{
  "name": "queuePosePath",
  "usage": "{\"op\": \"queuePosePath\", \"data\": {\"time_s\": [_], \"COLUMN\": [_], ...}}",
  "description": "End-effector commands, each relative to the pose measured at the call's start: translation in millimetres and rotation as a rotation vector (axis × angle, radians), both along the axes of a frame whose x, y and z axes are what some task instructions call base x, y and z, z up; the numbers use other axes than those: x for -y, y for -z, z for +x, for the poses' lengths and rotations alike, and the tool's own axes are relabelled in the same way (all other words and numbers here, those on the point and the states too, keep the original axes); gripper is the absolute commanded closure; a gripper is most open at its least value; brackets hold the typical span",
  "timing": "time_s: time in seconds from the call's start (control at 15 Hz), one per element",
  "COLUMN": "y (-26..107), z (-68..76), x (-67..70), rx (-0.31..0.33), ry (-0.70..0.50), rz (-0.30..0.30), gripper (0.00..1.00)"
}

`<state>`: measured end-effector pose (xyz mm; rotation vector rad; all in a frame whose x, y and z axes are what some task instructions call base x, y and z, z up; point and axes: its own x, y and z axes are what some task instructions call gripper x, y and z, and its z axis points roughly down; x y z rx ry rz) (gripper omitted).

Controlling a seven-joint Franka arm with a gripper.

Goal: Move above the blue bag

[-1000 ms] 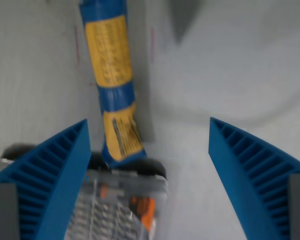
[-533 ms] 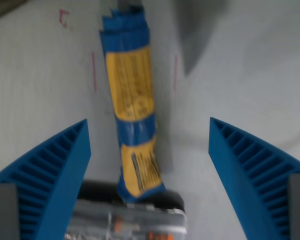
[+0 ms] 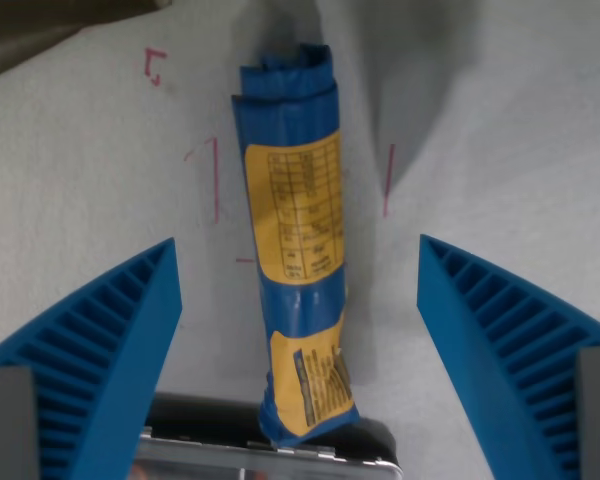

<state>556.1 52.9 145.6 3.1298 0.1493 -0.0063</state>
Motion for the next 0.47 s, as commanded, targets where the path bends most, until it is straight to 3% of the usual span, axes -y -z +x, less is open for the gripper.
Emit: {"op": "queuePosePath", "data": {"time_s": [0.07,0.47], "y": [3.2,5.3], "z": [6.1,7.1], "x": [-5.1,-7.0], "rx": [0.01,0.009], "ry": [0.016,0.02], "rz": [-0.106,-0.107], "gripper": [0.0,0.0]}}
